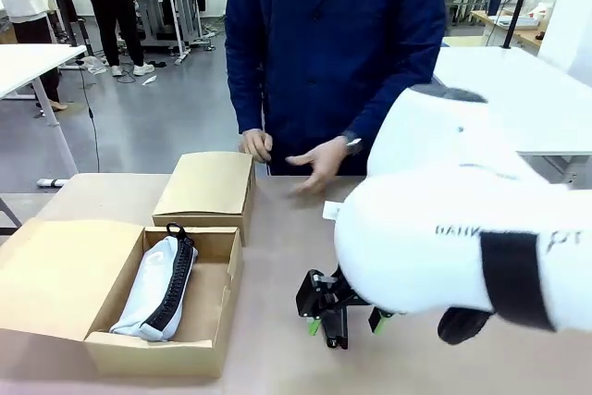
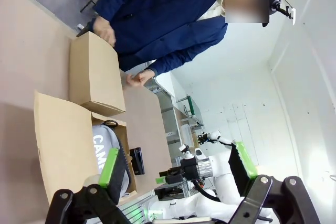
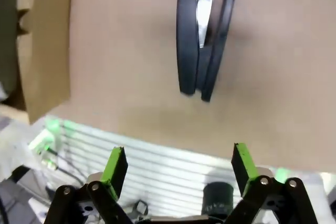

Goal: Place items inside the box.
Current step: Pick up a Pencil pouch or Stapler and place it inside the Mailer Box closest to the robot.

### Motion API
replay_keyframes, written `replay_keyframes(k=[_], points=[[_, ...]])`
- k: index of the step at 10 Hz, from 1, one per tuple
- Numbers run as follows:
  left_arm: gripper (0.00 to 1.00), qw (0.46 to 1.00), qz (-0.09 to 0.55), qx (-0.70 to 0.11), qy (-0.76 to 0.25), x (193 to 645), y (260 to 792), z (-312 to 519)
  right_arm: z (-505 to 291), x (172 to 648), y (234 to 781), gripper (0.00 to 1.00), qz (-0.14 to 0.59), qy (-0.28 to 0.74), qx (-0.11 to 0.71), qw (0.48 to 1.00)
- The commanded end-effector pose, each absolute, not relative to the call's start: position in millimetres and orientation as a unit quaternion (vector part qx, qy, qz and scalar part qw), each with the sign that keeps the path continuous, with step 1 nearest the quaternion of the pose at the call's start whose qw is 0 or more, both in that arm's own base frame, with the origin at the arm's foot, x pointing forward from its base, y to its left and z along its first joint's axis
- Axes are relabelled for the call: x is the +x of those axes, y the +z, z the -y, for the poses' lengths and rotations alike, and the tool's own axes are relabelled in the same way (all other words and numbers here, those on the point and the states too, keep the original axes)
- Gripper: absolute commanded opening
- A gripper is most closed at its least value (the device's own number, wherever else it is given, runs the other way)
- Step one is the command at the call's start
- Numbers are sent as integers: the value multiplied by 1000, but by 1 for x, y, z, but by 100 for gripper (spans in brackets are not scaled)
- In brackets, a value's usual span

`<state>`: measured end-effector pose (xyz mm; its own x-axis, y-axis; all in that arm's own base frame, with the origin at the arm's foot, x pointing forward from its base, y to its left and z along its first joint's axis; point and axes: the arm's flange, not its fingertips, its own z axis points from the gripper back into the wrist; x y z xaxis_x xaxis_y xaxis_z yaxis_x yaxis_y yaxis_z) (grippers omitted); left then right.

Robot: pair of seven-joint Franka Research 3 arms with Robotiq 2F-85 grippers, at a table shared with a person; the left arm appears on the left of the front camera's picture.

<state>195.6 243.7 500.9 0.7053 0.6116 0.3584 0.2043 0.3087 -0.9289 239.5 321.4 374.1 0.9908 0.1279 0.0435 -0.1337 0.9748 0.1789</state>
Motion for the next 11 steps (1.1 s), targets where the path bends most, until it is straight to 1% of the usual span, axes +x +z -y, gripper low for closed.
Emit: replay_keyframes(k=[1, 3, 4, 6, 11], points=[[100, 718, 368, -576, 133, 196, 503, -244, -338, 249, 351, 100, 28, 42, 75, 996], [100, 718, 368, -576, 133, 196, 503, -244, -342, 256, 338, 100, 45, 24, 71, 996], [100, 718, 368, -576, 133, 196, 503, -244, -346, 261, 331, 100, 50, 19, 55, 997], [100, 718, 368, -576, 133, 196, 503, -244, -348, 274, 317, 100, 47, 2, 42, 998], [100, 718, 368, -576, 133, 196, 503, -244, -359, 288, 295, 100, 65, -9, 48, 997]])
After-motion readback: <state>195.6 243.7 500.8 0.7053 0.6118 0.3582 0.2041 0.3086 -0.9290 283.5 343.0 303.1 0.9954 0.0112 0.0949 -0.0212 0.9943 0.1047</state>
